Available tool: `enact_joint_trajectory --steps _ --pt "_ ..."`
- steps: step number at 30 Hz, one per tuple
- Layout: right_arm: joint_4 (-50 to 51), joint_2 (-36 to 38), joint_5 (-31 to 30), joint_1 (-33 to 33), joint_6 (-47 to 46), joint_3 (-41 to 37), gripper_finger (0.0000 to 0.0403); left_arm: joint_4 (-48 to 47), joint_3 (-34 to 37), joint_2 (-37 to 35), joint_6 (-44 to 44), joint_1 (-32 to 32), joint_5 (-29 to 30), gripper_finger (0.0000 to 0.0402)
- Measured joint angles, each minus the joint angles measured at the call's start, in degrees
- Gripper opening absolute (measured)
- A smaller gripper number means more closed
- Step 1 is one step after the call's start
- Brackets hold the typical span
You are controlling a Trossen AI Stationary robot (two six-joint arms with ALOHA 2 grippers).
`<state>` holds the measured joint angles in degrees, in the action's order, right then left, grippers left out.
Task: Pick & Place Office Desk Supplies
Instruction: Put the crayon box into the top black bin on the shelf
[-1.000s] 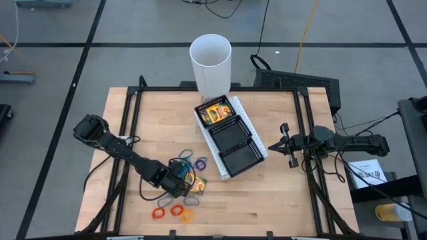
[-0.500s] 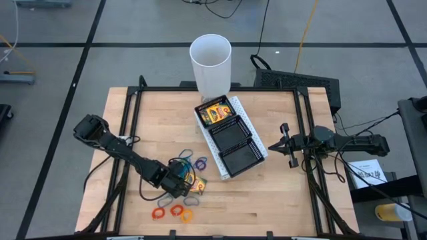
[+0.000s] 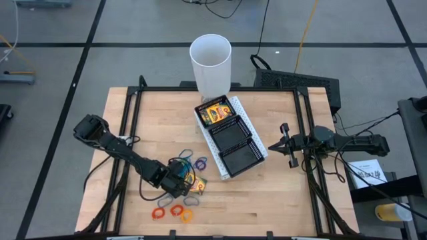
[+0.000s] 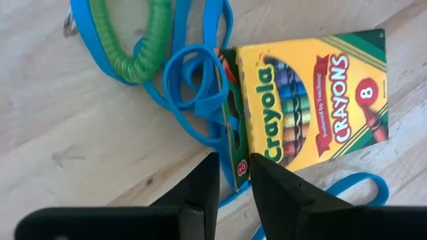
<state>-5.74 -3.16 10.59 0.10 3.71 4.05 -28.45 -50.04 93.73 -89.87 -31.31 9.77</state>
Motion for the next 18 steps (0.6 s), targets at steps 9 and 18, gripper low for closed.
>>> enact_joint_trajectory --steps 9,18 --pt "0.0 0.0 0.0 0.0 0.0 0.0 0.0000 0.0 0.0 0.0 -0.1 0.0 0.2 0.0090" --pt "0.0 0.0 0.0 0.0 0.0 0.0 0.0000 0.0 0.0 0.0 -0.3 0.0 -0.3 0.0090"
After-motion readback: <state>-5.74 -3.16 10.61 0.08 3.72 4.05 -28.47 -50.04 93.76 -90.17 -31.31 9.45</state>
